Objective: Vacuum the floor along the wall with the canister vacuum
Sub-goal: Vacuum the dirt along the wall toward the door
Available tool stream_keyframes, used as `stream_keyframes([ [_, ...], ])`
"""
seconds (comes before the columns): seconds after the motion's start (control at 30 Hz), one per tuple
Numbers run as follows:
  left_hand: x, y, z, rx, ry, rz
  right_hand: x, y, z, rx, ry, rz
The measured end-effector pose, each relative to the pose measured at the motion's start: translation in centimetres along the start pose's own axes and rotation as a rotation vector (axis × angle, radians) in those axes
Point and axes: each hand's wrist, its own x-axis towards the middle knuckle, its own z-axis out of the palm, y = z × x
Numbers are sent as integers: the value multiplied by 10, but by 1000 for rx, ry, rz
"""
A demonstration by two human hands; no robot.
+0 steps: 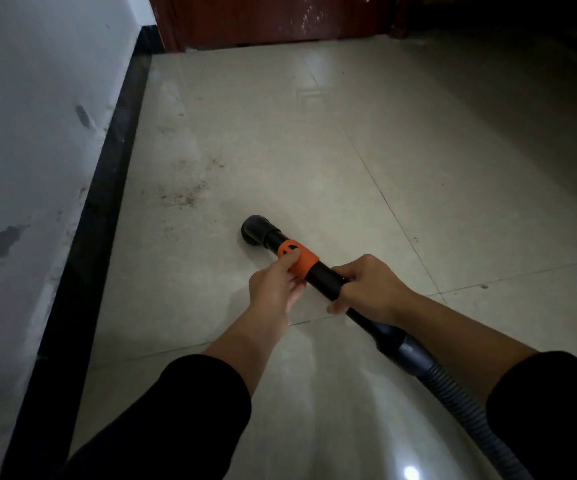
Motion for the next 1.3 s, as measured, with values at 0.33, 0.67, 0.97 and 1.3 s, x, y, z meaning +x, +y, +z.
stream_keyframes([
  [0.33, 15, 33, -10, 20, 78, -11, 29, -60, 3, -449, -126, 79],
  [0.67, 29, 46, -26, 46, 94, 36, 42, -72, 19, -457, -161, 5],
  [0.97, 30, 50, -37, 43, 133, 83, 47, -74, 28, -363, -162, -64],
  [1.3, 14, 38, -44, 58, 113, 67, 30, -66, 20, -394, -200, -114],
])
